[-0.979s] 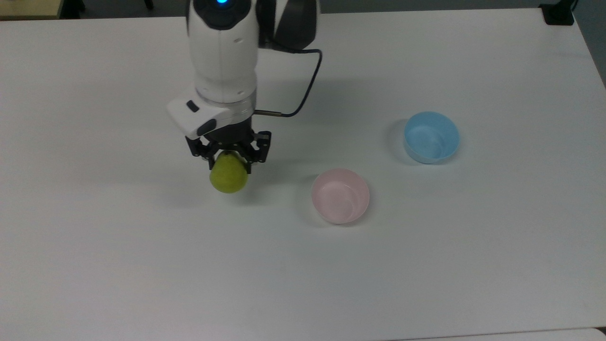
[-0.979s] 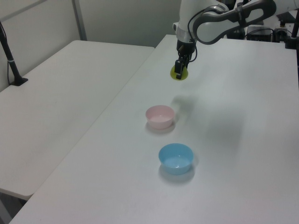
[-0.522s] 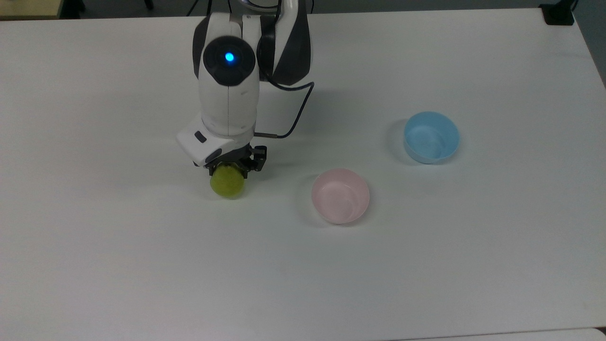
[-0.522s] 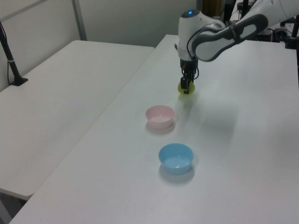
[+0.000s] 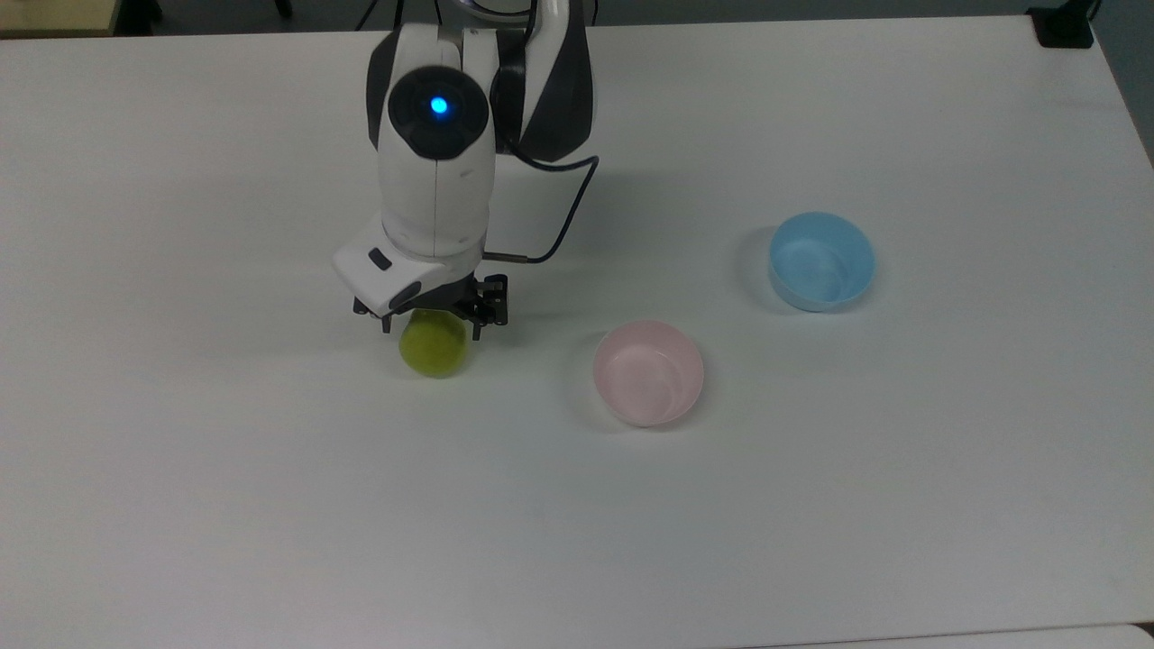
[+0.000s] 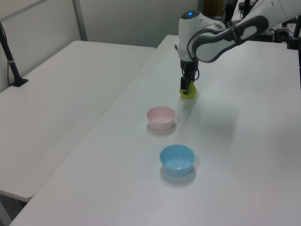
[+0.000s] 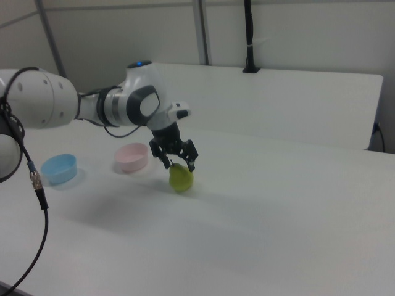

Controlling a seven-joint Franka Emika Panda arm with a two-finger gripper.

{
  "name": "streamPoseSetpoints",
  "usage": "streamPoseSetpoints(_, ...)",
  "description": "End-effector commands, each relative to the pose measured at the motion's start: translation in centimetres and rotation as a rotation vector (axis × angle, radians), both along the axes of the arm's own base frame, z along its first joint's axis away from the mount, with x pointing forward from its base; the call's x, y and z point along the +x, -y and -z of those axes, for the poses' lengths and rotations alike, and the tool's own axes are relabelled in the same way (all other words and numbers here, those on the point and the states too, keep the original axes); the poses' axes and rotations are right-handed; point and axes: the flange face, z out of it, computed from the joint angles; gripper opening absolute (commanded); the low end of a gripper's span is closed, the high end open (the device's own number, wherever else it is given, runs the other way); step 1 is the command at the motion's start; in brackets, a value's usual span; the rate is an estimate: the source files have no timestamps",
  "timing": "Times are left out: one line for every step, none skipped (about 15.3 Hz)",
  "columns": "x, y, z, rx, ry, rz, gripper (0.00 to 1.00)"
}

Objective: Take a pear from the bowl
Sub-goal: 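Hold the pear just above the table beside the pink bowl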

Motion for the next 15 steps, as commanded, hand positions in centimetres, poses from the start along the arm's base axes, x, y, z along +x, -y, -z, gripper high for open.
streamPoseSetpoints(-2.9,0.4,-8.1,0.0,-0.027,0.028,1.0)
streamPoseSetpoints(-3.8,0.5,-10.2,0.006,-0.031,0.037,1.0)
streamPoseSetpoints(-4.7,0.6,-12.3,0.012,-0.032,0.043,1.0)
streamPoseSetpoints(-5.8,0.8,-14.4,0.019,-0.035,0.053,1.0)
streamPoseSetpoints(-6.7,1.1,-16.0,0.028,-0.042,0.065,1.0)
streamPoseSetpoints(-7.6,1.1,-17.1,0.033,-0.059,0.071,1.0)
streamPoseSetpoints(-8.4,1.2,-18.1,0.035,-0.074,0.076,1.0)
streamPoseSetpoints(-9.2,1.4,-19.4,0.038,-0.071,0.079,1.0)
streamPoseSetpoints(-10.0,1.7,-20.6,0.043,-0.064,0.079,1.0)
streamPoseSetpoints(-10.5,1.8,-21.1,0.045,-0.064,0.08,1.0)
streamPoseSetpoints(-11.0,1.8,-21.6,0.047,-0.059,0.08,1.0)
streamPoseSetpoints(-11.3,1.8,-22.0,0.05,-0.054,0.083,1.0)
streamPoseSetpoints(-11.6,1.8,-22.3,0.056,-0.049,0.085,1.0)
streamPoseSetpoints(-11.8,1.7,-22.2,0.071,-0.052,0.085,1.0)
streamPoseSetpoints(-11.8,1.7,-22.2,0.077,-0.052,0.087,1.0)
